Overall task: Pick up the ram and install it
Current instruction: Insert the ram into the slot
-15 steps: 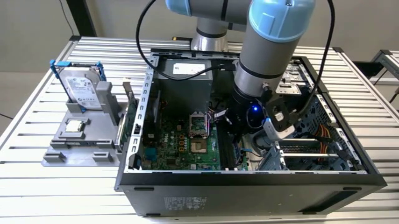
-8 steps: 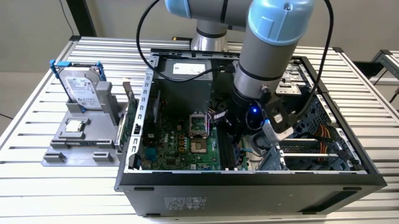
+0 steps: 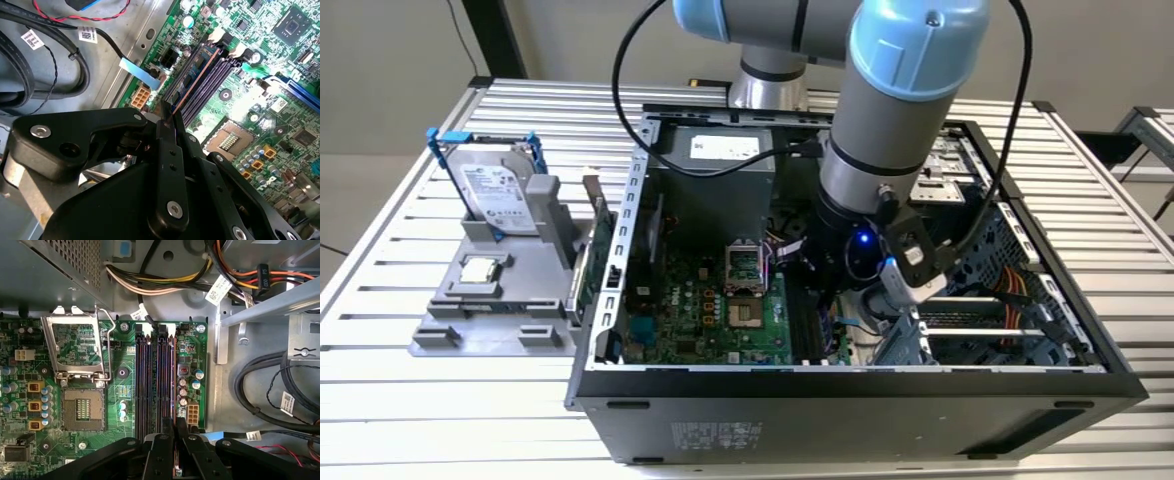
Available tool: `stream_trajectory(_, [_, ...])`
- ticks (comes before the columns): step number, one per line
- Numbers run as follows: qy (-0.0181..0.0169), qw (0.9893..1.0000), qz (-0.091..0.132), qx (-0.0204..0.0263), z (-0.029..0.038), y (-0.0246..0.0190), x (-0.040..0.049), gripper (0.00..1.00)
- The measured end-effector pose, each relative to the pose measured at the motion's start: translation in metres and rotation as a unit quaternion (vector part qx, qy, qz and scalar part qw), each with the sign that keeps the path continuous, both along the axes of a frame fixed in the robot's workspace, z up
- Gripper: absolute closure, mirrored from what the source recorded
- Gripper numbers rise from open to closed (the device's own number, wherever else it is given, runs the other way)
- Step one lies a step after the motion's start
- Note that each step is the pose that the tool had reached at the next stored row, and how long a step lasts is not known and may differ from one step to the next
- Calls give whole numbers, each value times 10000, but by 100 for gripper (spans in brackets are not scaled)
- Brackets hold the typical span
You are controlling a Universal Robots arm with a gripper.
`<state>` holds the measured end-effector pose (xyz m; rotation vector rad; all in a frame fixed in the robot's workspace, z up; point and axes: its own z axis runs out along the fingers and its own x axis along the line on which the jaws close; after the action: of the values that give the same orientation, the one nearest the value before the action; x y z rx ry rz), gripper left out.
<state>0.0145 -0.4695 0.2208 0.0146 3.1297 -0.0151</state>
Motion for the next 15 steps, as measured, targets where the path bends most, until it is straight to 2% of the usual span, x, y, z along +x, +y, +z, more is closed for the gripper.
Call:
stream_trajectory(9, [0, 10000, -43, -5, -16, 9, 0, 100])
stream_trajectory(15, [0, 9999, -98, -27, -52, 14, 0, 100])
